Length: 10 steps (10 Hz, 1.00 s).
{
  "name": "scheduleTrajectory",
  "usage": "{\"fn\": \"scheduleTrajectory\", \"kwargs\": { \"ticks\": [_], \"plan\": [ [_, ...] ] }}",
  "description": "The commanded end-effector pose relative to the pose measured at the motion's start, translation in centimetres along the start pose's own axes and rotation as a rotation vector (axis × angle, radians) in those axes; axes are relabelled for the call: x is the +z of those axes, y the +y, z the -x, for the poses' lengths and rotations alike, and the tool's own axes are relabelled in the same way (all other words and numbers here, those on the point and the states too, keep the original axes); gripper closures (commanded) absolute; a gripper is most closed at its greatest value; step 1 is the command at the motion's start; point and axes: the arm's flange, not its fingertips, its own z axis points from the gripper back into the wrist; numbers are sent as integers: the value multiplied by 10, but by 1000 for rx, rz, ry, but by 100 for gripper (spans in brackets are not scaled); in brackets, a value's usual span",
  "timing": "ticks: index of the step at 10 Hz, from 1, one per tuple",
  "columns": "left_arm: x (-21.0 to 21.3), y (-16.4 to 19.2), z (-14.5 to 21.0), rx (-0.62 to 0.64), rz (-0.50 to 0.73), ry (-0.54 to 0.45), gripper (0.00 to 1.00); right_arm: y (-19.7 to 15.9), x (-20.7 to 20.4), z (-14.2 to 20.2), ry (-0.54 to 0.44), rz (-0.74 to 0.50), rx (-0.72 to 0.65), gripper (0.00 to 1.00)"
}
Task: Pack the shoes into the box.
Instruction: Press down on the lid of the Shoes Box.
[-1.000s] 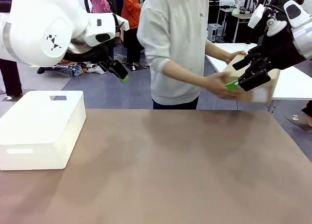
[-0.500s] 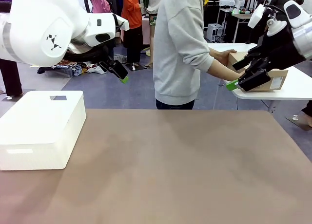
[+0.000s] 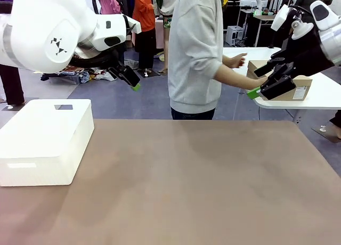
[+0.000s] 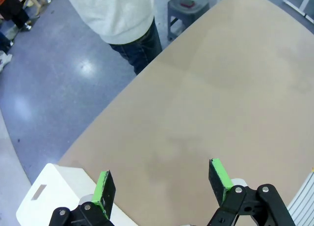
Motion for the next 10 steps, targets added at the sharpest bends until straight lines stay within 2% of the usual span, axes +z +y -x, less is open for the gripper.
{"fn": "scheduleTrajectory", "kwargs": {
  "ticks": [1,10],
  "plan": [
    [1,1,0,3,-12,3,0,2,0,0,4,6,-17,0],
    [1,1,0,3,-12,3,0,2,0,0,4,6,-17,0]
  ]
}}
